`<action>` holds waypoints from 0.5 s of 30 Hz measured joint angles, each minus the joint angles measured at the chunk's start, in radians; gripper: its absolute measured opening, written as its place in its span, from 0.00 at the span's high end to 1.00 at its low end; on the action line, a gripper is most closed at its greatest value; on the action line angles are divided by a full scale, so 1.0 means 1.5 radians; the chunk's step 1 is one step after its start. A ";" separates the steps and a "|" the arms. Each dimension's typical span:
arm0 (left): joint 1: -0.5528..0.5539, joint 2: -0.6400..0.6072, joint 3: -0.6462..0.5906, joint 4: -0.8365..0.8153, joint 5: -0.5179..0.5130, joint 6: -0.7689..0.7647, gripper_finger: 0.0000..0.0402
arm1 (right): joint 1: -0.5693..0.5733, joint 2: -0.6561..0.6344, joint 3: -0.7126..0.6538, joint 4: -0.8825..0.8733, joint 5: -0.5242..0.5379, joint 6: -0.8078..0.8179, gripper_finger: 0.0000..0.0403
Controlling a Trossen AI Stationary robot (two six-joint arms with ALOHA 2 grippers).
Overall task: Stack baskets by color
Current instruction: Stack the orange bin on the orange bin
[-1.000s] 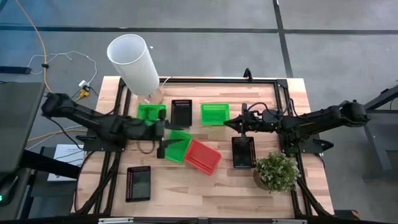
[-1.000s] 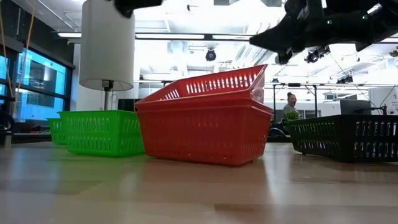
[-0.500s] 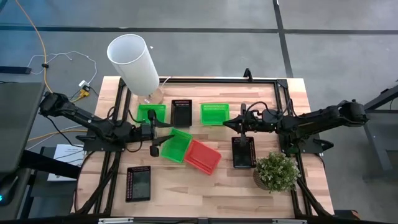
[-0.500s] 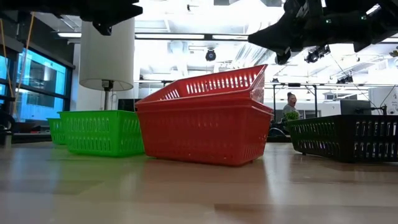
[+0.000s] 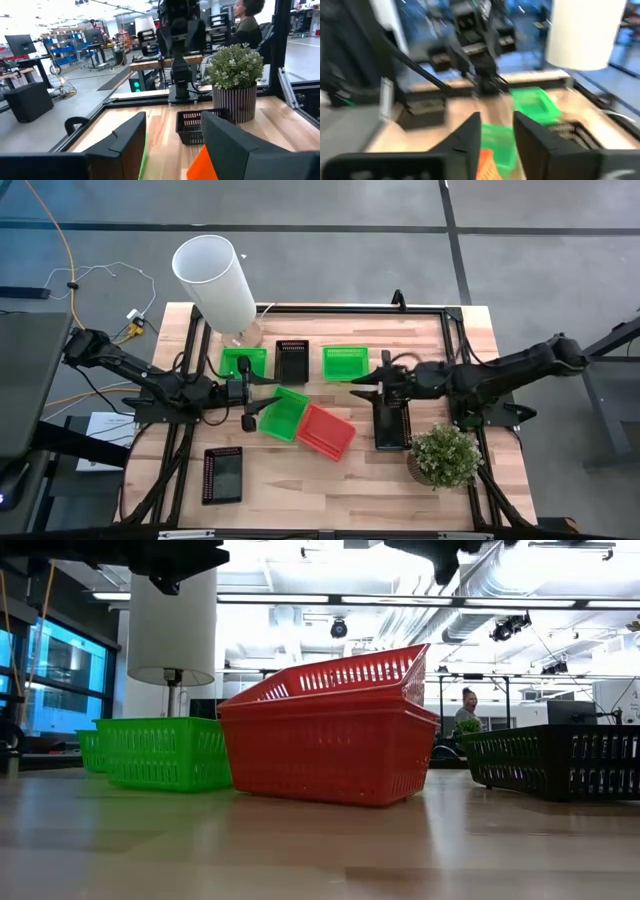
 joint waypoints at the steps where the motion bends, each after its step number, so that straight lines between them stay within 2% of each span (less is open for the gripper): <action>1: 0.000 0.000 0.000 0.000 -0.001 0.003 0.55 | 0.013 0.008 0.024 -0.055 0.030 0.000 0.67; 6: 0.000 0.000 0.000 0.000 -0.008 0.003 0.55 | 0.060 0.084 0.143 -0.239 0.100 0.051 0.54; 10: 0.000 0.000 0.000 -0.001 -0.021 0.003 0.55 | 0.090 0.176 0.228 -0.337 0.158 0.071 0.51; 15: 0.000 0.000 0.000 -0.006 -0.023 0.000 0.55 | 0.114 0.289 0.328 -0.420 0.265 0.090 0.51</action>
